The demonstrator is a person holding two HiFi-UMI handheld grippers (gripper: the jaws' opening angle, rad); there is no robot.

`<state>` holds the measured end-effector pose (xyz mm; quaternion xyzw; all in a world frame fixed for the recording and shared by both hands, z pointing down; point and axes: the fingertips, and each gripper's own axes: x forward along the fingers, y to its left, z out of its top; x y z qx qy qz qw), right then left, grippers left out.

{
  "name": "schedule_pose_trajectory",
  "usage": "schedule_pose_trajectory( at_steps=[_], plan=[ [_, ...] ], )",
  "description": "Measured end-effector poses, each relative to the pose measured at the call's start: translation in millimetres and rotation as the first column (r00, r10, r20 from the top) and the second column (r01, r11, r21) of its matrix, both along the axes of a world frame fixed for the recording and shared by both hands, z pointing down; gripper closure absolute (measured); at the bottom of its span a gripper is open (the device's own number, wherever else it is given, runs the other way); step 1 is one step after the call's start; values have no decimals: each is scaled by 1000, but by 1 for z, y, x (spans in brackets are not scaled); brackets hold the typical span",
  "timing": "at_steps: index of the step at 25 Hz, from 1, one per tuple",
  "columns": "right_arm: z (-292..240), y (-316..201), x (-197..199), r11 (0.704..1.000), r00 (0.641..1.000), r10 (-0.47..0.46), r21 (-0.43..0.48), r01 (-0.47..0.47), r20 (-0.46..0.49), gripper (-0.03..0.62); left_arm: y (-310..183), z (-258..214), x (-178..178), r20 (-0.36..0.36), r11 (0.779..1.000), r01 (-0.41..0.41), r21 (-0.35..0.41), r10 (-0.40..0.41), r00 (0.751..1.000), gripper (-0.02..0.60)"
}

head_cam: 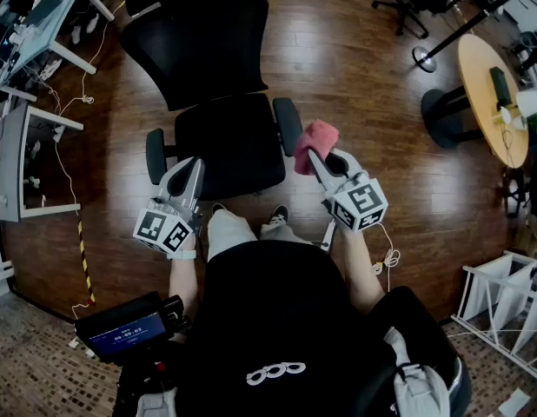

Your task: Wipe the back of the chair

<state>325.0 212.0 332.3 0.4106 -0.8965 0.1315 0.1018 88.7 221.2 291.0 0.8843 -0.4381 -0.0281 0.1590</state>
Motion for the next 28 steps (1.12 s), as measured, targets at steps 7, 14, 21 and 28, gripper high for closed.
schedule_pose_trajectory(
  at_steps=[7, 14, 21, 28],
  plan=[
    [7, -30, -43, 1000, 1000, -19, 6, 19, -24, 556, -23, 13, -50, -6, 1000, 5, -3, -5, 1000, 591],
    [-5, -69, -120, 999, 998, -13, 31, 15, -61, 556, -71, 25, -111, 58, 1000, -5, 12, 4, 998, 591],
    [-12, -104, -191, 998, 992, -14, 55, 21, -122, 556, -112, 35, -151, 80, 999, -48, -13, 49, 996, 591],
    [-6, -128, -201, 997, 988, -63, 39, 69, -139, 556, -131, 41, -146, 96, 999, -43, -28, 45, 994, 591]
  ],
)
